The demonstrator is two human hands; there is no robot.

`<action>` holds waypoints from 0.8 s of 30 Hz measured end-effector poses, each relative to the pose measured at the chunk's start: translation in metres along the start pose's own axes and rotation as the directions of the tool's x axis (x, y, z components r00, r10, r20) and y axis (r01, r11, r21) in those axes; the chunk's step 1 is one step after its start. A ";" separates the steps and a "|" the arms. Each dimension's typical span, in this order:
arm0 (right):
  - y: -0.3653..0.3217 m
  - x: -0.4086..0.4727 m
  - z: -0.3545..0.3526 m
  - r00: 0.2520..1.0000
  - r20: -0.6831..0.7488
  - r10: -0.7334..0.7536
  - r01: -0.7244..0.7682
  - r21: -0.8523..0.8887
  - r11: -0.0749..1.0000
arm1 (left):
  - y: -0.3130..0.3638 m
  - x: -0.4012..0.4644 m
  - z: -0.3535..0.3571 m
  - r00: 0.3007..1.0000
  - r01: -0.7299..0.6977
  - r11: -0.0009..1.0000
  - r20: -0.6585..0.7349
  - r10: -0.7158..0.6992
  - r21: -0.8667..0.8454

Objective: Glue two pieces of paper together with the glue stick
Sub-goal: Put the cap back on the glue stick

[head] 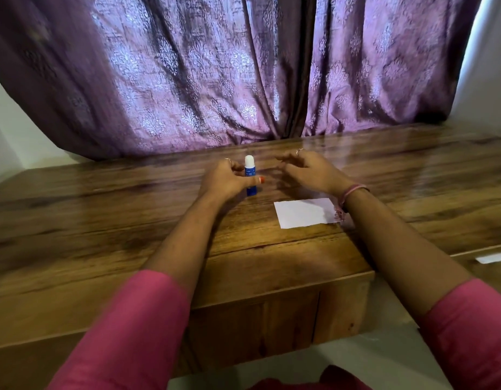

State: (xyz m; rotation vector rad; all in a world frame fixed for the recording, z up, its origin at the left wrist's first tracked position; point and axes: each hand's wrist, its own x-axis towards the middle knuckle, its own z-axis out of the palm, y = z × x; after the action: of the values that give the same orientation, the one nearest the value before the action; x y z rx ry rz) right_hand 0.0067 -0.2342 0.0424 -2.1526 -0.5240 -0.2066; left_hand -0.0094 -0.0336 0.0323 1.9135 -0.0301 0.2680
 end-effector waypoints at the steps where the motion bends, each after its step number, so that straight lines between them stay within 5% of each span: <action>1: 0.002 0.000 -0.001 1.000 -0.013 -0.009 0.010 0.012 1.000 | -0.002 0.002 0.001 1.000 -0.019 0.999 -0.001 0.019 0.043; 8: 0.002 0.001 -0.003 1.000 -0.011 -0.026 0.025 -0.020 0.999 | -0.008 0.004 0.005 0.995 -0.099 0.989 -0.011 0.101 0.114; 12: -0.001 -0.005 -0.001 1.000 0.003 -0.019 0.019 -0.032 0.999 | -0.001 0.002 0.001 1.000 0.028 0.975 0.019 -0.024 -0.219; 18: -0.015 -0.025 0.002 0.986 0.156 0.051 -0.114 0.429 0.896 | 0.023 -0.017 -0.008 0.993 0.046 0.897 0.117 0.007 -0.440; 24: -0.030 -0.036 0.003 0.962 0.271 0.016 -0.170 0.555 0.815 | 0.030 -0.023 -0.010 0.975 0.044 0.858 0.208 0.073 -0.512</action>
State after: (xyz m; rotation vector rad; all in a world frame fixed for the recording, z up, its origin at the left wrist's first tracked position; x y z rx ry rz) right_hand -0.0386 -0.2272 0.0508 -1.6029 -0.5402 0.2666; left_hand -0.0384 -0.0375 0.0587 1.3965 -0.2432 0.0436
